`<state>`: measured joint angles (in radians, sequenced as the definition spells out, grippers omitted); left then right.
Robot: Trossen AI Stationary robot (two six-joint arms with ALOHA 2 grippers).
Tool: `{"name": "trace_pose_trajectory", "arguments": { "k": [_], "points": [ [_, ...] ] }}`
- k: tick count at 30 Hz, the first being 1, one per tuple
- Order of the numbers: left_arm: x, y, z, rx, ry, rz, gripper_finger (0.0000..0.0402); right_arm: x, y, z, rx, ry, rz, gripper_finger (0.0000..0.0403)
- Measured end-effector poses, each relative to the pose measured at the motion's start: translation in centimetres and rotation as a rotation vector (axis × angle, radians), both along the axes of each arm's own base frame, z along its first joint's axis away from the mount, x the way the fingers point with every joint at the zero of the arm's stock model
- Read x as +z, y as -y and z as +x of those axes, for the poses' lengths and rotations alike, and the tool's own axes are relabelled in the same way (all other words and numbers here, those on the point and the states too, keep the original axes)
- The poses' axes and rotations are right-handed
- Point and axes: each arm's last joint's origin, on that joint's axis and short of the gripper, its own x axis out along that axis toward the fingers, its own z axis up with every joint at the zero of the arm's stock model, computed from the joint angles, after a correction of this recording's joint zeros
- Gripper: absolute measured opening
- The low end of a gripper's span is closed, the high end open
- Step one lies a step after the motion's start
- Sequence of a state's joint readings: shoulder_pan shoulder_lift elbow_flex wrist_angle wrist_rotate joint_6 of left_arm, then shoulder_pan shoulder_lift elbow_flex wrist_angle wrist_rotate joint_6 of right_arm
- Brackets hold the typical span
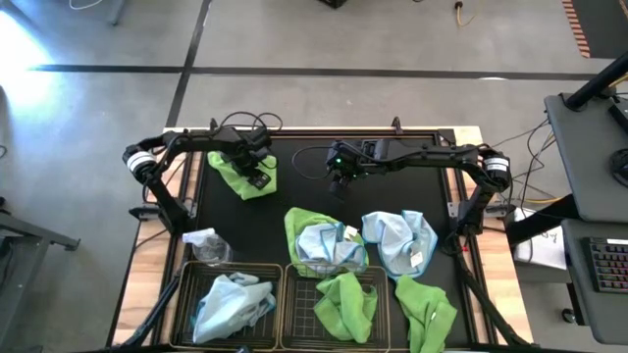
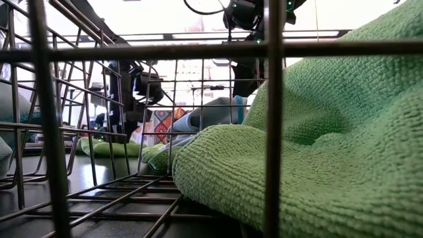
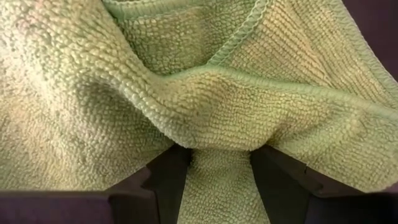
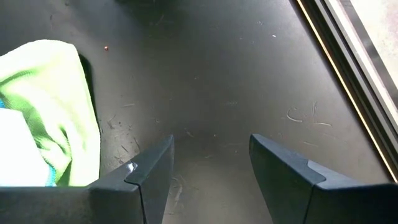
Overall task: Sort microfiber towel by color & place in baskets
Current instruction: Put the top green towel into the right wire basket
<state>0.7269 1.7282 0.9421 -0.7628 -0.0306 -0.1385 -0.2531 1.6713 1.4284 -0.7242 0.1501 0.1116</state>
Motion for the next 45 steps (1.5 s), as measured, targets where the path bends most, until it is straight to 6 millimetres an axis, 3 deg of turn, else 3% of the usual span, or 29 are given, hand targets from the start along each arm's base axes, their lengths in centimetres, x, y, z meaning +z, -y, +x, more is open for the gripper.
{"name": "trace_pose_trajectory", "arguments": {
  "k": [11, 22, 32, 41, 45],
  "points": [
    [-0.1, 0.0, 0.0, -0.012, -0.002, -0.003, 0.015, 0.0, 0.0, 0.0, 0.0, 0.0, 0.0, 0.0206],
    [0.8, -0.4, 0.4, -0.031, -0.008, -0.009, 0.0011, 0.0, 0.0, 0.0, 0.0, 0.0, 0.0, 0.0206],
    [3.7, -0.3, 0.7, -0.044, -0.094, -0.11, 0.0002, 0.0, 0.0, 0.0, 0.0, -0.002, 0.0, 0.0206],
    [5.6, 0.3, 1.9, -0.094, -0.08, -0.134, 0.0001, 0.0, 0.0, 0.0, 0.0, -0.003, 0.001, 0.0206],
    [7.4, 0.4, 2.3, -0.113, -0.066, -0.121, 0.0001, 0.0, 0.0, 0.0, 0.0, -0.003, 0.001, 0.0206]
  ]
}}
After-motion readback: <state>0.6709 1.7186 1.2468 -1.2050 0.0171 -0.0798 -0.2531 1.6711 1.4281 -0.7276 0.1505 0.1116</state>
